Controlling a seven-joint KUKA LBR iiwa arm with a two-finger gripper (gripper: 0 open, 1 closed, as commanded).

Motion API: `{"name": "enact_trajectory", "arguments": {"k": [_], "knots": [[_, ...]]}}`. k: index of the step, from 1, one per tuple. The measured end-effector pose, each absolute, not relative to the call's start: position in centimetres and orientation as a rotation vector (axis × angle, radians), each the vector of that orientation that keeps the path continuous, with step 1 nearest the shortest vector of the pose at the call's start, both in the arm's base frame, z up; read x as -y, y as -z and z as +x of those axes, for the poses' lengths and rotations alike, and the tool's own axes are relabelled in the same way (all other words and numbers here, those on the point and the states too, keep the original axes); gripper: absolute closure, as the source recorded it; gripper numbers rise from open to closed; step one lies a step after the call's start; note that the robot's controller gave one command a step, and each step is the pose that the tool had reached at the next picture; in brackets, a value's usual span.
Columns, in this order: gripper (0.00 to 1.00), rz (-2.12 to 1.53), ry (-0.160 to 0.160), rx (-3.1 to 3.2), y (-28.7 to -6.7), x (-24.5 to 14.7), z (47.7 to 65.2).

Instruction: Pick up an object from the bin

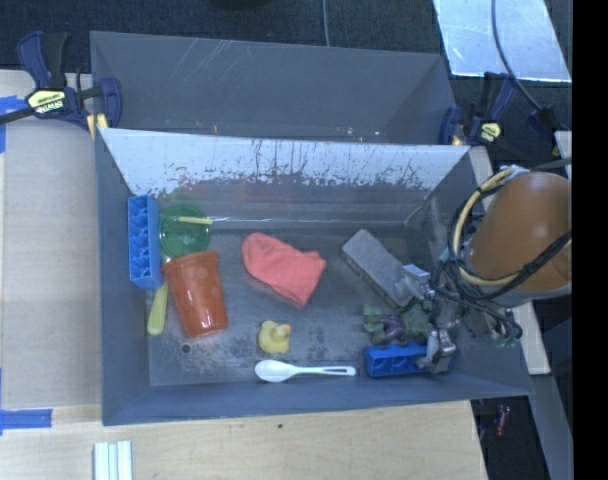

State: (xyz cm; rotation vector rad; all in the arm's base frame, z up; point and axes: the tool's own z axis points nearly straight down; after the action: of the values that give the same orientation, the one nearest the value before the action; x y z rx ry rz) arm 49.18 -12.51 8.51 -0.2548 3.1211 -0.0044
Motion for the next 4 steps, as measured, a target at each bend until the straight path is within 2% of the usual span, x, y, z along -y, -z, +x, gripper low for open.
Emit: {"name": "enact_trajectory", "arguments": {"k": [1,2,3,4], "knots": [[0.0,-0.316,0.006,-3.118,-10.1,11.6,48.6],[0.0,-0.464,0.01,-3.089,-7.6,11.9,48.6],[1.0,-0.404,0.016,-3.081,-7.6,11.5,48.9],[1.0,-0.404,0.016,-3.08,-7.6,11.5,48.9]]}}
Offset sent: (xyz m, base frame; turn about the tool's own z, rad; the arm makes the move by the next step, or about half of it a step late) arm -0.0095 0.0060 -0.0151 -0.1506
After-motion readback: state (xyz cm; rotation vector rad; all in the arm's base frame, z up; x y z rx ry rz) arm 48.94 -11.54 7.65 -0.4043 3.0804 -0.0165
